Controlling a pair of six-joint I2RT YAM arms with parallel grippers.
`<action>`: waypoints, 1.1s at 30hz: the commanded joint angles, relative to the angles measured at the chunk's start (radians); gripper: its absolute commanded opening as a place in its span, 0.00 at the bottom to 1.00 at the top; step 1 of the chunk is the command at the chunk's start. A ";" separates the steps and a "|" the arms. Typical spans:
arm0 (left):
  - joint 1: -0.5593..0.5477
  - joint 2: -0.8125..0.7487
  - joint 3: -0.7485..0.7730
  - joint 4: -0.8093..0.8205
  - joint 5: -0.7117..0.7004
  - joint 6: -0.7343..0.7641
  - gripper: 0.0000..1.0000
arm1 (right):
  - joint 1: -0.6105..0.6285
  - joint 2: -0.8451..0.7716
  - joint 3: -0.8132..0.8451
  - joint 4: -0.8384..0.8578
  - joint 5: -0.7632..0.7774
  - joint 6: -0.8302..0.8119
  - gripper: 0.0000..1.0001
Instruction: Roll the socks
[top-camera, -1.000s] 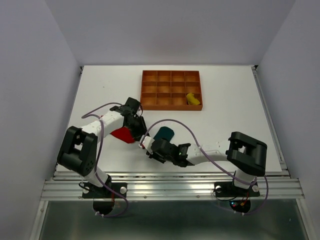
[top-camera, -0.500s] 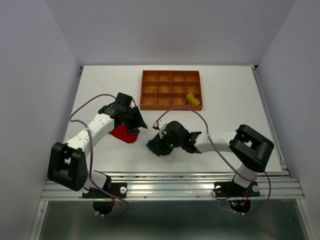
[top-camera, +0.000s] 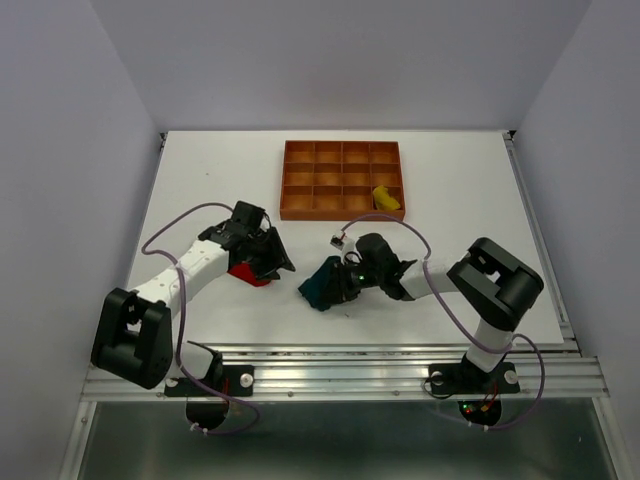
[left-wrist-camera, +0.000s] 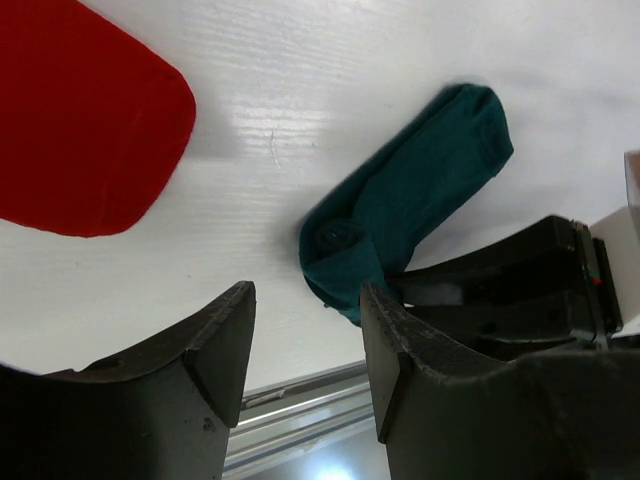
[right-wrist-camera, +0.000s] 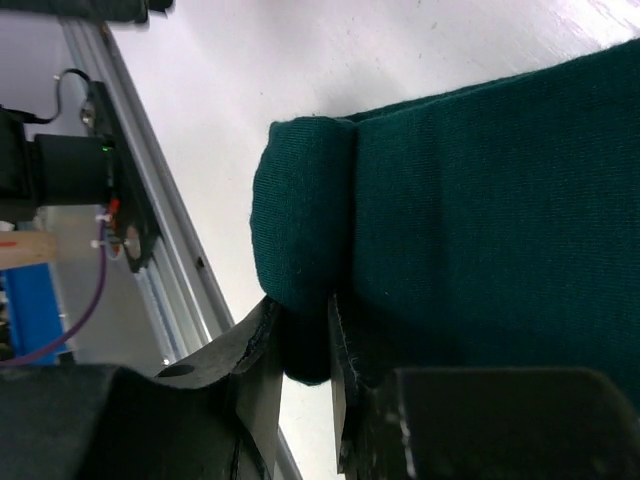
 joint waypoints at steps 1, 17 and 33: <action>-0.044 -0.005 -0.040 0.086 0.062 0.002 0.57 | -0.022 0.043 -0.050 0.107 -0.089 0.122 0.01; -0.166 0.130 -0.032 0.157 0.062 -0.027 0.56 | -0.105 0.154 -0.131 0.342 -0.147 0.317 0.01; -0.200 0.227 -0.017 0.175 0.043 -0.035 0.51 | -0.132 0.207 -0.135 0.373 -0.153 0.374 0.03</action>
